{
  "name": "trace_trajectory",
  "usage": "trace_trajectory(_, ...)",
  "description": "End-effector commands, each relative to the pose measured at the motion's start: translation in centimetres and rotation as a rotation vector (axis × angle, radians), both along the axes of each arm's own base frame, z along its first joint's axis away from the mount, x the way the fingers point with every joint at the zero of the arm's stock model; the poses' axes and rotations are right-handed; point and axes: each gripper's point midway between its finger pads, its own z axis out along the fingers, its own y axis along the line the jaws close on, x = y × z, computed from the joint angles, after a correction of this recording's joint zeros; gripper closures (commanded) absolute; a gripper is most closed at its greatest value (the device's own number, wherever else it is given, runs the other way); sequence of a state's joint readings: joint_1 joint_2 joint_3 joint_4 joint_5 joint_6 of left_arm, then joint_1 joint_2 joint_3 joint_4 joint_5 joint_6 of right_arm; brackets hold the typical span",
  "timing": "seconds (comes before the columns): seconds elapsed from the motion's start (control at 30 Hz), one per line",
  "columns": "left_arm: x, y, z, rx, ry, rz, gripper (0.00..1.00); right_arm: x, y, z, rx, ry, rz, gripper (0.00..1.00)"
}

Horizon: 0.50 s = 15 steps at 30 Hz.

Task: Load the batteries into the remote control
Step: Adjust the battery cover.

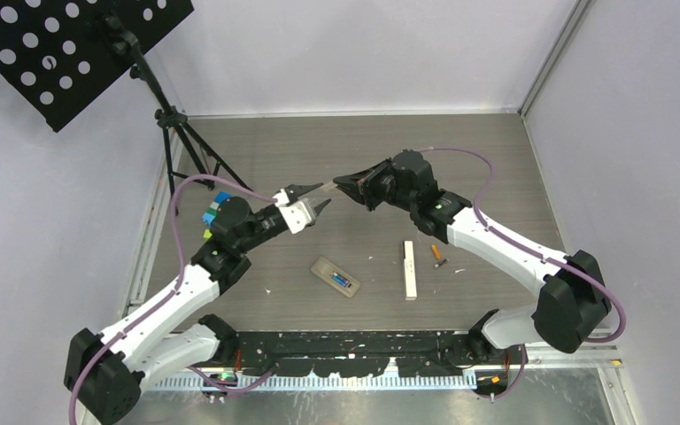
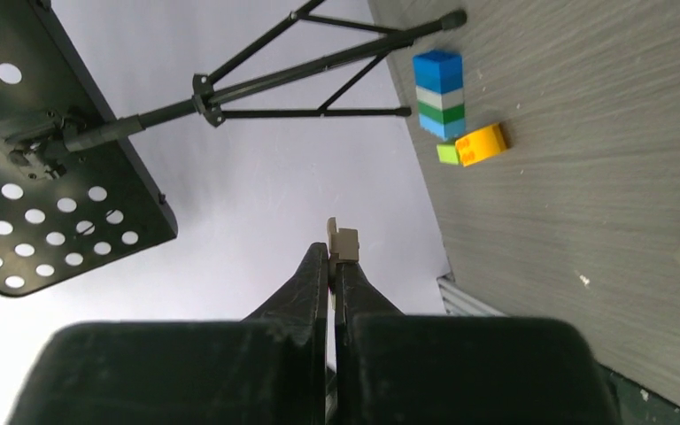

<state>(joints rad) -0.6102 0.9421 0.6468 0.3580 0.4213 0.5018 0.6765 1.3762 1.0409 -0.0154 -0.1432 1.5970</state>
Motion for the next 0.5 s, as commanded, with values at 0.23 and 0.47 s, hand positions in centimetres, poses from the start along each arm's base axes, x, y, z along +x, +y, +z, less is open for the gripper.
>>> trace_trajectory(0.23, -0.2, 2.1, 2.9, -0.575, 0.691, 0.23, 0.33, 1.2, -2.4, 4.3, -0.029, -0.309, -0.085, 1.0)
trace_trajectory(0.47, -2.0, -0.3, 2.8, -0.792, 1.266, 0.228, 0.34, -1.6, -2.7, 8.3, 0.065, -0.541, 0.0, 1.0)
